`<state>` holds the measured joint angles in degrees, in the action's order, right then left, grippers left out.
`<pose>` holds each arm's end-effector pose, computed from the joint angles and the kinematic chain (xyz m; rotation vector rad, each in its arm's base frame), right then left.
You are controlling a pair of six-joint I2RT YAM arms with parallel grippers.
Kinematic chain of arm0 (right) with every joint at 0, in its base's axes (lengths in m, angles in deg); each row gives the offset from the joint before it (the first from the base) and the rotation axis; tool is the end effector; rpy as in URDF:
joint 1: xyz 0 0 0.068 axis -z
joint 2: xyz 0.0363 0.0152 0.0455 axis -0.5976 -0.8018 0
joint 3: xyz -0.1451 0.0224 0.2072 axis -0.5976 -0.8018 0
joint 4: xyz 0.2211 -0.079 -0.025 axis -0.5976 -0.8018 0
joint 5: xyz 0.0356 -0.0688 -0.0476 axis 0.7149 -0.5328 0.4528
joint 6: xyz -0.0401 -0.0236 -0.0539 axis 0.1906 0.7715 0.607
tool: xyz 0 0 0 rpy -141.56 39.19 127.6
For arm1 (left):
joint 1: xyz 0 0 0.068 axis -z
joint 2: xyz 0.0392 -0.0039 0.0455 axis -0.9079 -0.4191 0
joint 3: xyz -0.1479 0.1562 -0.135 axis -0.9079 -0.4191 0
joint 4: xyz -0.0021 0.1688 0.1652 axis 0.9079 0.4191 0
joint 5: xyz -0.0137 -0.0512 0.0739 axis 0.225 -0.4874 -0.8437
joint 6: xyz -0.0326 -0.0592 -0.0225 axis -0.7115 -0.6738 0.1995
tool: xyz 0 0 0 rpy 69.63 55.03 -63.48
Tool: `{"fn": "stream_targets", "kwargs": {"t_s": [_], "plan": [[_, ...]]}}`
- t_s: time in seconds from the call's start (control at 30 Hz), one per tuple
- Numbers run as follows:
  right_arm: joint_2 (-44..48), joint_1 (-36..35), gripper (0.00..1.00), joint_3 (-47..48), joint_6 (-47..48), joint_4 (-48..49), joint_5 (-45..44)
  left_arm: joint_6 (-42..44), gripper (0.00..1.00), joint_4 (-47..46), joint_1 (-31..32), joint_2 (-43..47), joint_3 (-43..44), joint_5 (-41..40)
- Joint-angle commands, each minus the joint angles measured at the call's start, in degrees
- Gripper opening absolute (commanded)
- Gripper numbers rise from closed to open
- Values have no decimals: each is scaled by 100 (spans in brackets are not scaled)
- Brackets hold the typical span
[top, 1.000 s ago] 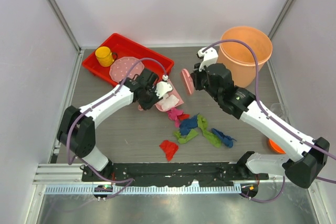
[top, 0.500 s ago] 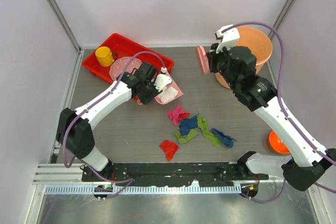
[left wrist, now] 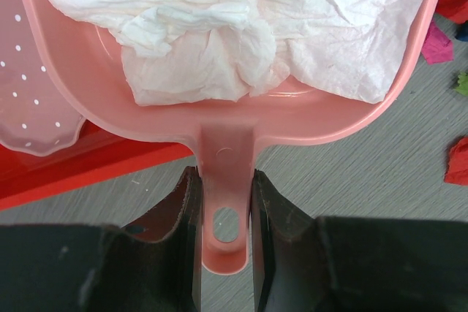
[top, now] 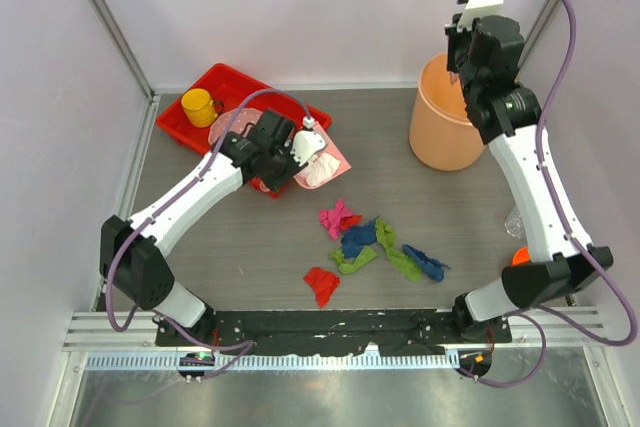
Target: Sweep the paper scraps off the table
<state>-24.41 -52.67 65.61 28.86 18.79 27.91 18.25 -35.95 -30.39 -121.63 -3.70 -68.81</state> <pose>0.2956 0.0646 0.4779 -0.1233 1.6209 -0.2039 0.2534 -0.1755 0.2769 1.1963 2.2700 -0.0782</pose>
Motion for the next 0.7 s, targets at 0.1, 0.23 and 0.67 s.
{"fn": "stream_targets", "kwargs": {"t_s": [0.1, 0.23, 0.67], "plan": [[-710, 664, 1, 778, -193, -487, 695, -80, 0, 12, 15, 286, 2, 10], [-895, 893, 1, 769, -511, -795, 1056, -80, 0, -23, 15, 339, -77, 10], [-1756, 937, 1, 927, -793, -1375, 2419, -54, 0, -50, 15, 444, -209, -43]]}}
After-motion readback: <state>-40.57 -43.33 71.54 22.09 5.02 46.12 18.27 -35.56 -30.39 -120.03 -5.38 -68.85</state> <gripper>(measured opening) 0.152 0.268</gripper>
